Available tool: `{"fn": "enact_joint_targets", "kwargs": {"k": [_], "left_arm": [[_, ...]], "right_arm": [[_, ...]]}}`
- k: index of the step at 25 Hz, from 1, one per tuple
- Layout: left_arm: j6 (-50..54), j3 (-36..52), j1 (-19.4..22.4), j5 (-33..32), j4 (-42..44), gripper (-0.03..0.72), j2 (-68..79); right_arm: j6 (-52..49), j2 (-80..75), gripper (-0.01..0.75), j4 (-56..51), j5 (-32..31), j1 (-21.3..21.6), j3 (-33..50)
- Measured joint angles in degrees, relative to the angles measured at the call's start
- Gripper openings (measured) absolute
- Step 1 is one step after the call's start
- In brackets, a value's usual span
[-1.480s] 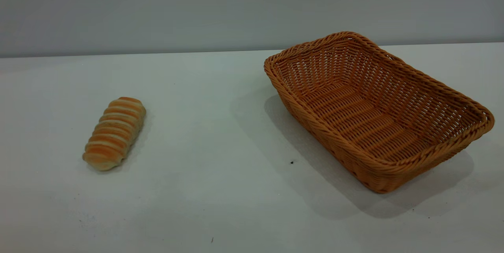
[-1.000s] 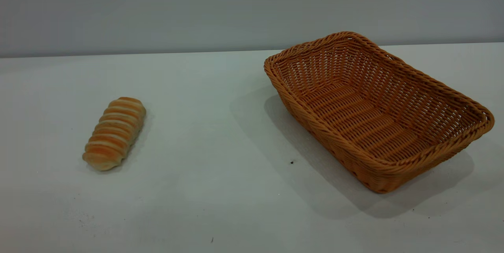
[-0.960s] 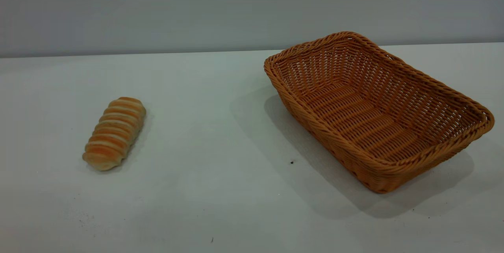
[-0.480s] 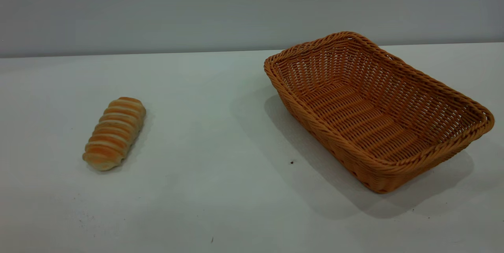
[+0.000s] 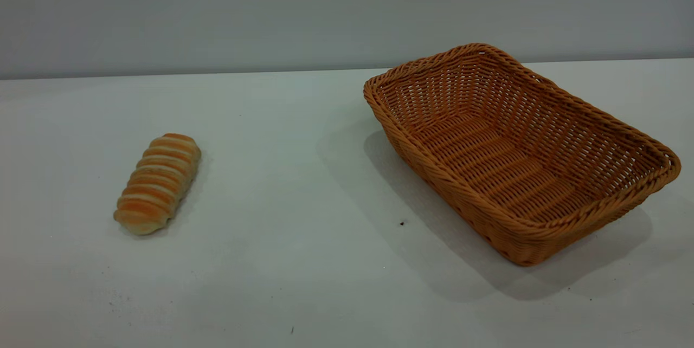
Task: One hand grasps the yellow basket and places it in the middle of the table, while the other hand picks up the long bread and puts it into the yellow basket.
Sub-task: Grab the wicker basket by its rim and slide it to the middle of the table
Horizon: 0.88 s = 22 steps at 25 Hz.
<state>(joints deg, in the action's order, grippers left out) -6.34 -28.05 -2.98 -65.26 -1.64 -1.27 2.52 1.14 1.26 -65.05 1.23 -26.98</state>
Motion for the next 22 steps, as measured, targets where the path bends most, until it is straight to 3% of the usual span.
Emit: {"fn": "enact_joint_targets", "kwargs": {"k": [22], "left_arm": [[-8.5, 0.0, 0.0, 0.0, -2.8, 0.536, 0.0]], "right_arm": [[0.3, 0.0, 0.239, -0.3, 0.0, 0.0, 0.0]]}}
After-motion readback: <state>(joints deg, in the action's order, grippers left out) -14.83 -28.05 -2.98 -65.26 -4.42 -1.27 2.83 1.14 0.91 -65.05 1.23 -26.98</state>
